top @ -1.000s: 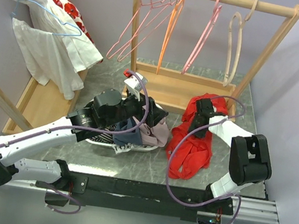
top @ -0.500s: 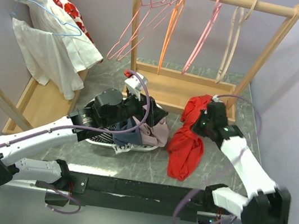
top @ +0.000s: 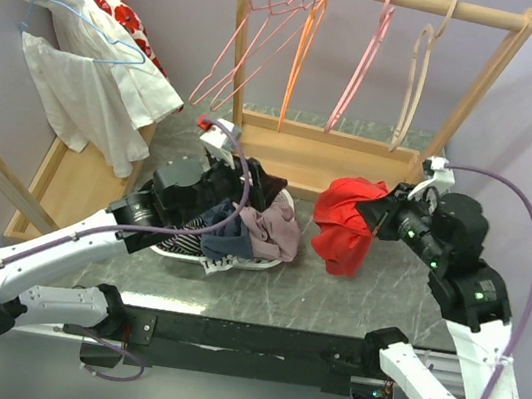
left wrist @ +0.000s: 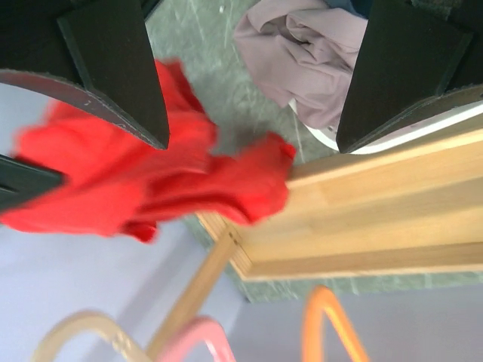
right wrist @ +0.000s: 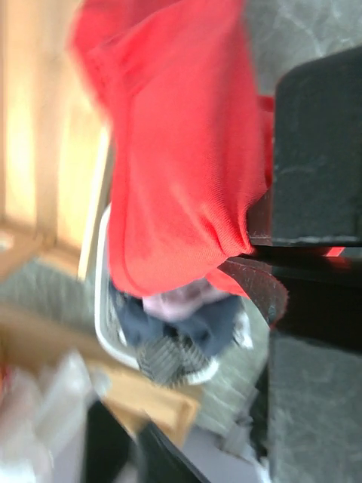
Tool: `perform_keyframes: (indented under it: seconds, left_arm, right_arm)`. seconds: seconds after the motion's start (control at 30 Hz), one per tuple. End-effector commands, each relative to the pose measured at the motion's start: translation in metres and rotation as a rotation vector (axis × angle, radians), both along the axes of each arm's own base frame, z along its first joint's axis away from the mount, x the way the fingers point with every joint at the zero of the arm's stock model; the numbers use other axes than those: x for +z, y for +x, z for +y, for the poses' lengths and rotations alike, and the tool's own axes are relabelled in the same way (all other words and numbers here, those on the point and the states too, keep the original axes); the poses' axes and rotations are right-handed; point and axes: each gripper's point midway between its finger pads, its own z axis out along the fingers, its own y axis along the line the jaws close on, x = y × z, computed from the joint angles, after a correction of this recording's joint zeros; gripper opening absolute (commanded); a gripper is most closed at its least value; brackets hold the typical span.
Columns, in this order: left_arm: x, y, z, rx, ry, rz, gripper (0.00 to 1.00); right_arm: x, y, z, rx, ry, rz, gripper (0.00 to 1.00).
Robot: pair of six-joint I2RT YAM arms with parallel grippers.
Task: Remove the tank top from the hanger
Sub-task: Pick up the tank top from the center of the board, then place the tank top in the bin.
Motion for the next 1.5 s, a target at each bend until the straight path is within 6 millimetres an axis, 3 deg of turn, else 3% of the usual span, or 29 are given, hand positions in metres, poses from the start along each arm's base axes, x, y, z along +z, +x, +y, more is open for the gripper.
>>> perform_keyframes:
  seconds: [0.0, 0.1, 0.33, 0.43, 0.47, 0.5, 0.57, 0.6, 0.73, 0.93, 0.97, 1.0, 1.07, 1.1, 1.27, 1.4, 1.43, 1.47]
  left_arm:
    - [0.022, 0.009, 0.032, 0.161, -0.101, -0.010, 0.99]
    - [0.019, 0.011, 0.052, 0.248, -0.120, 0.004, 0.99]
    - [0.008, 0.009, 0.085, 0.367, -0.146, 0.022, 0.99]
    - [0.005, 0.009, 0.088, 0.377, -0.157, 0.028, 0.99]
    - [0.004, 0.009, 0.088, 0.378, -0.156, 0.030, 0.99]
    - [0.005, 0.009, 0.088, 0.379, -0.158, 0.030, 0.99]
    - [0.005, 0.010, 0.087, 0.379, -0.157, 0.034, 0.99]
    - [0.006, 0.010, 0.087, 0.384, -0.161, 0.034, 1.00]
    - [0.011, 0.009, 0.102, 0.439, -0.207, 0.033, 0.99]
    - [0.018, -0.003, 0.158, 0.590, -0.314, -0.016, 0.99]
    - [0.018, -0.005, 0.165, 0.611, -0.320, -0.018, 0.99]
    - [0.014, -0.006, 0.173, 0.646, -0.312, -0.016, 0.99]
    - [0.013, -0.009, 0.184, 0.675, -0.313, -0.016, 0.99]
    - [0.003, -0.009, 0.189, 0.703, -0.272, 0.002, 0.99]
    - [-0.006, -0.012, 0.193, 0.720, -0.268, 0.039, 0.99]
    - [-0.011, -0.012, 0.194, 0.723, -0.268, 0.044, 1.00]
    - [-0.009, -0.012, 0.195, 0.726, -0.270, 0.043, 0.99]
    - [-0.010, -0.012, 0.196, 0.734, -0.263, 0.041, 0.99]
  right_arm:
    - [0.060, -0.024, 0.031, 0.250, 0.040, -0.131, 0.00]
    - [0.103, -0.036, 0.045, 0.360, 0.082, -0.224, 0.00]
    - [0.149, -0.049, 0.080, 0.587, 0.129, -0.323, 0.00]
    - [0.176, -0.059, 0.094, 0.680, 0.155, -0.404, 0.00]
    - [0.180, -0.054, 0.100, 0.694, 0.156, -0.405, 0.00]
    - [0.200, -0.062, 0.100, 0.715, 0.163, -0.461, 0.00]
    - [0.210, -0.065, 0.112, 0.778, 0.175, -0.478, 0.00]
    - [0.224, -0.071, 0.114, 0.802, 0.186, -0.524, 0.00]
    - [0.239, -0.074, 0.131, 0.880, 0.212, -0.568, 0.00]
    - [0.256, -0.066, 0.155, 0.967, 0.258, -0.612, 0.00]
    - [0.254, -0.059, 0.163, 0.994, 0.264, -0.599, 0.00]
    - [0.269, -0.062, 0.162, 1.001, 0.280, -0.638, 0.00]
    - [0.268, -0.051, 0.174, 1.028, 0.284, -0.620, 0.00]
    - [0.274, -0.053, 0.175, 1.048, 0.292, -0.644, 0.00]
    - [0.271, -0.040, 0.197, 1.132, 0.359, -0.609, 0.00]
    - [0.279, -0.045, 0.207, 1.164, 0.376, -0.641, 0.00]
    - [0.278, -0.044, 0.209, 1.166, 0.383, -0.633, 0.00]
    - [0.263, -0.035, 0.215, 1.163, 0.383, -0.581, 0.00]
